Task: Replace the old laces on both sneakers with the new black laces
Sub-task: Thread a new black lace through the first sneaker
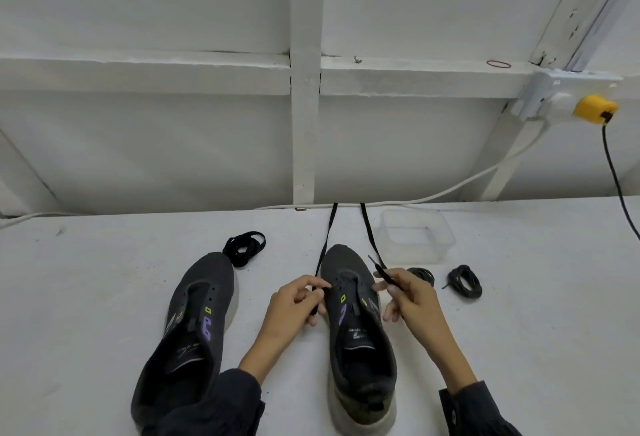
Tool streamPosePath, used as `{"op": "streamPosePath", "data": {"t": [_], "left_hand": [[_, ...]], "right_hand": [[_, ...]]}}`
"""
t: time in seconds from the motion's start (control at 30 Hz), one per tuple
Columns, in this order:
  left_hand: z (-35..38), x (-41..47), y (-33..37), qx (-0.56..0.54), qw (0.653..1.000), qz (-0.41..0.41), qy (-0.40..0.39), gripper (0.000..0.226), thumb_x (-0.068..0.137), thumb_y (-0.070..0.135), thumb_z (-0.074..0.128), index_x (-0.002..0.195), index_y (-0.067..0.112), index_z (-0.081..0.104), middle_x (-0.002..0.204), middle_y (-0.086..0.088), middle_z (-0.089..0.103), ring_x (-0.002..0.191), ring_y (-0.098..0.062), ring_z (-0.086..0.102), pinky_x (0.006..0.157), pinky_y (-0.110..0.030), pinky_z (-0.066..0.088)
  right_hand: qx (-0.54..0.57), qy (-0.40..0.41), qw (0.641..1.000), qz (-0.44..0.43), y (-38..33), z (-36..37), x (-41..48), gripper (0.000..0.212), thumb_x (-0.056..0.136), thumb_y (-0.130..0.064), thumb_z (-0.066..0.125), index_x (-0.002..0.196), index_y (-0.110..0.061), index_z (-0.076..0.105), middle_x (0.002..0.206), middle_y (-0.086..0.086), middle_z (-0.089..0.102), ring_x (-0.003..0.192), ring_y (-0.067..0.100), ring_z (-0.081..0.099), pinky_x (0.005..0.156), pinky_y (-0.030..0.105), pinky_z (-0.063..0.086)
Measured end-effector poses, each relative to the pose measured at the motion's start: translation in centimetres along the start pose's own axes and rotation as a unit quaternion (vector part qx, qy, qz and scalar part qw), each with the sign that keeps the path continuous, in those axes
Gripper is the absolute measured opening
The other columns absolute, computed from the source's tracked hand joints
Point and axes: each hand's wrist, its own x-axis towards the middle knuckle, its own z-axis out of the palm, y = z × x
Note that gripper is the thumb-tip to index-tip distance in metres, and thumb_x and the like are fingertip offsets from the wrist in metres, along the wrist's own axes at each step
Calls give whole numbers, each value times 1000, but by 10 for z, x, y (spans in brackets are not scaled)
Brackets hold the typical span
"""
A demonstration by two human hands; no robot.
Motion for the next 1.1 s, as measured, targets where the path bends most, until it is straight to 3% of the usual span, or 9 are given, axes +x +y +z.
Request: {"op": "streamPosePath", "data": {"t": [0.1, 0.2, 0.33, 0.43, 0.5, 0.63, 0.8, 0.93, 1.1], "left_hand": [[2, 1, 2, 4, 1000, 10, 11, 10, 93, 18, 64, 85, 18, 72, 61, 3, 65, 49, -13, 52, 53, -20, 42], [5, 1, -1, 32, 998, 31, 35, 12, 90, 24, 68, 78, 26, 70, 67, 12, 67, 59, -7, 56, 60, -22, 45], [6, 0, -4, 87, 992, 56, 68, 10, 94, 24, 63, 85, 27, 67, 87, 12, 70, 84, -7, 61, 76, -26, 45], [7, -1, 0, 104, 988, 61, 92, 11, 96, 20, 59, 89, 26, 65, 83, 12, 71, 83, 7, 59, 74, -11, 40], [7, -1, 0, 101, 988, 60, 99, 12, 97, 19, 57, 95, 25, 66, 77, 13, 71, 86, 9, 59, 74, -4, 38], [7, -1, -1, 95, 989, 61, 93, 20, 100, 16, 52, 101, 24, 71, 71, 14, 64, 74, 4, 56, 67, -7, 38], [12, 0, 14, 87, 990, 89, 71, 16, 98, 18, 56, 99, 18, 71, 83, 21, 66, 82, 6, 59, 74, -8, 41], [20, 9, 30, 191, 975, 106, 46, 14, 94, 20, 58, 93, 26, 70, 80, 21, 61, 81, -4, 53, 74, -19, 42], [32, 17, 48, 415, 901, 120, 40, 21, 90, 31, 52, 92, 32, 73, 83, 12, 66, 92, -15, 52, 89, -32, 34]], "right_hand": [[-24, -20, 999, -12, -3, -3, 0, 52, 90, 16, 41, 105, -24, 70, 101, -6, 74, 64, 7, 62, 54, 19, 45], [-29, -31, 999, -13, -9, -2, -1, 34, 87, 10, 59, 103, -17, 73, 92, -11, 73, 68, -6, 58, 58, 9, 43], [-2, -35, 999, -16, -7, 1, -2, 13, 85, -5, 73, 96, -12, 76, 69, -13, 66, 57, 6, 53, 53, 10, 40], [-3, -15, 999, -28, -9, 7, 0, 6, 83, -13, 77, 87, -17, 77, 67, -13, 67, 53, 2, 51, 54, 12, 40], [-22, -4, 999, -39, -9, 10, 2, 9, 83, -12, 77, 81, -21, 76, 69, -15, 70, 60, 0, 58, 61, 14, 44], [-78, 15, 996, -51, -2, 7, 8, 9, 84, -17, 74, 77, -22, 75, 80, -9, 73, 82, 14, 67, 78, 35, 54], [-142, -14, 987, -67, -5, -1, 12, 7, 86, -16, 71, 80, -20, 73, 77, -11, 70, 79, 6, 63, 71, 23, 45], [-247, -34, 963, -105, -12, -4, 15, 6, 86, -20, 71, 81, -24, 71, 78, -14, 68, 78, 4, 60, 73, 32, 50], [-351, -56, 928, -114, -27, -4, 19, 5, 87, -18, 65, 87, -18, 70, 85, -9, 67, 85, 12, 61, 74, 37, 51]]}}
